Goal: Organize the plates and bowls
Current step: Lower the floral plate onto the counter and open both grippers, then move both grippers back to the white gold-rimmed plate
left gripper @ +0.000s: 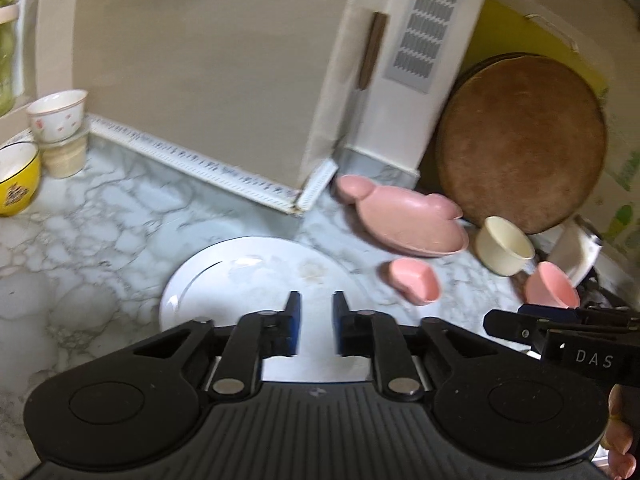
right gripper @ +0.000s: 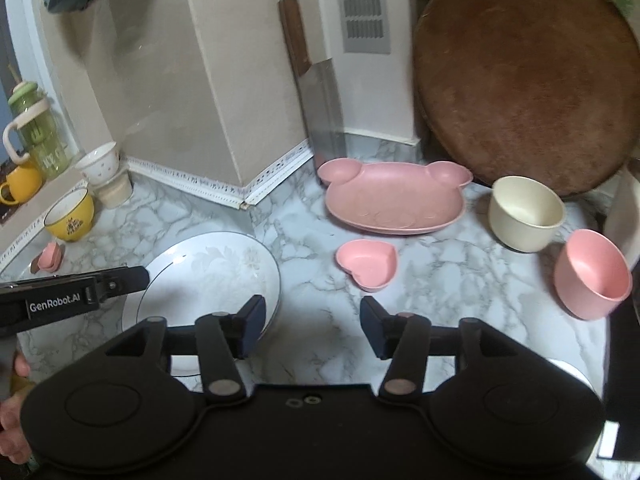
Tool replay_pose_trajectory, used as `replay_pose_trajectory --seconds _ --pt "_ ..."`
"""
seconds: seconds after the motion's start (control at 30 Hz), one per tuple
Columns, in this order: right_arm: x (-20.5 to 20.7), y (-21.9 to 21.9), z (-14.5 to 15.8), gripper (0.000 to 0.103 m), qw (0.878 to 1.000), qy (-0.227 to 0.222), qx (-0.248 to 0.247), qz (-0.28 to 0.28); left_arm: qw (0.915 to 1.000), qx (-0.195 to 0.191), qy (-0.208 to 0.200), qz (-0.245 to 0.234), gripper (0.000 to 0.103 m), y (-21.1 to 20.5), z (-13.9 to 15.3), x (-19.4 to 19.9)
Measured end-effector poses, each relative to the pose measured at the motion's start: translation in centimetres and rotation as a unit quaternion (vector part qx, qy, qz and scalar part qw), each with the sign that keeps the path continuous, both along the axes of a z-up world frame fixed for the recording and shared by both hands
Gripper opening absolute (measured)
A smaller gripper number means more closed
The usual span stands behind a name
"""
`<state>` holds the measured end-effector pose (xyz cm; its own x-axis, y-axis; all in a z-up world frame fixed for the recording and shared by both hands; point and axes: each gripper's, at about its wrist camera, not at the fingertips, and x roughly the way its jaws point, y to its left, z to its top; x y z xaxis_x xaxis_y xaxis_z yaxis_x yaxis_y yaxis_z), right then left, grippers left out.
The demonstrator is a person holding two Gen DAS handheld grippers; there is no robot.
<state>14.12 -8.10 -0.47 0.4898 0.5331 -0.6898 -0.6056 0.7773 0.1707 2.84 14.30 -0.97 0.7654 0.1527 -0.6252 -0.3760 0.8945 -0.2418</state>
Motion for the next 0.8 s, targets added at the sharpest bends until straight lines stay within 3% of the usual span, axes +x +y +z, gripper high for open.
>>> replay_pose_trajectory --seconds 0.03,0.1,0.2,0.27,0.47,0.67,0.8 --pt "-0.2 -0.4 0.2 0.062 1.0 -0.004 0.001 -0.005 1.0 0.0 -0.007 -0.005 0.032 -0.3 0.2 -0.1" --pt "-0.7 -1.1 0.6 0.065 1.0 -0.013 0.004 -0.012 0.9998 0.006 -0.017 -0.011 0.056 -0.8 0.6 -0.2" --pt "-1.2 -2.3 1.2 0.073 0.999 -0.023 0.007 -0.025 0.9991 0.02 -0.033 -0.02 0.069 -1.6 1.3 -0.3" --pt "-1.7 -3.0 1.4 0.083 0.999 -0.032 0.008 -0.035 0.9987 0.017 -0.038 -0.029 0.071 -2.0 1.6 -0.3" --pt "-2.9 -5.2 1.9 0.1 0.996 -0.057 0.011 -0.063 0.997 0.019 -0.044 -0.061 0.071 -3.9 2.0 0.1" --pt "-3.6 -7.6 2.0 0.103 0.992 -0.07 0.016 -0.105 0.9933 0.031 -0.059 -0.095 0.072 -6.0 2.5 0.2" --pt "-3.9 -9.3 2.0 0.103 0.99 -0.075 0.013 -0.122 0.9896 0.046 -0.069 -0.117 0.078 -7.7 2.8 0.5"
